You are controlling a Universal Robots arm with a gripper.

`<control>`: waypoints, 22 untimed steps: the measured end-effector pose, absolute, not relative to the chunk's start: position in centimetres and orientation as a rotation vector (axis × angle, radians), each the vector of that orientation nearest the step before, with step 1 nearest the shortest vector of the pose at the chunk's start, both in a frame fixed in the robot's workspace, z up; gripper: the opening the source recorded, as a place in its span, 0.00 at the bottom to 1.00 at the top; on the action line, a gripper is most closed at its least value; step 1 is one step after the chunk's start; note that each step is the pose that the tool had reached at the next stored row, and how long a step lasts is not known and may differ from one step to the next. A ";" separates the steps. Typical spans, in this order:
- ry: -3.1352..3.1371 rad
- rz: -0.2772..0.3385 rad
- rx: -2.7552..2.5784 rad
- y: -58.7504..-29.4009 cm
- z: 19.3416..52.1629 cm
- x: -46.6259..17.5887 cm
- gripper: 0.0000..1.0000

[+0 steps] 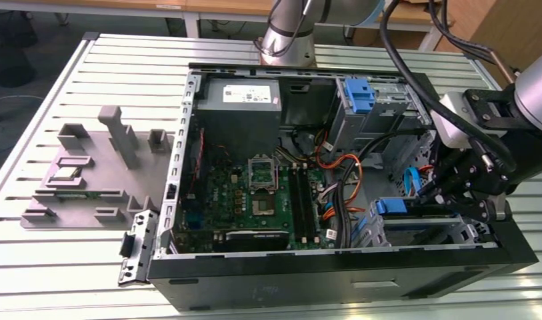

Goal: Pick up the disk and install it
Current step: 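Insert the first disk wire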

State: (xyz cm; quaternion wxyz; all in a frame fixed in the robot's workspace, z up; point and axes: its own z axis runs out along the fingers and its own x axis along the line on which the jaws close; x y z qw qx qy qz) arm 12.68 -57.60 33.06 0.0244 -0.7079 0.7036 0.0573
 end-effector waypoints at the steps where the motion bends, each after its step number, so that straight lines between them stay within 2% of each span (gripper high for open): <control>1: 2.177 0.177 -2.190 -57.6 33.1 12.7 0.16; 3: 2.176 0.178 -2.190 -57.6 33.0 12.7 0.17; 5: 2.177 0.178 -2.190 -57.6 33.0 12.7 0.29; 8: 2.177 0.177 -2.190 -57.6 33.1 12.7 0.35; 9: 2.177 0.177 -2.190 -57.6 33.0 12.7 0.41; 22: 2.174 0.182 -2.188 -57.6 34.3 12.7 0.41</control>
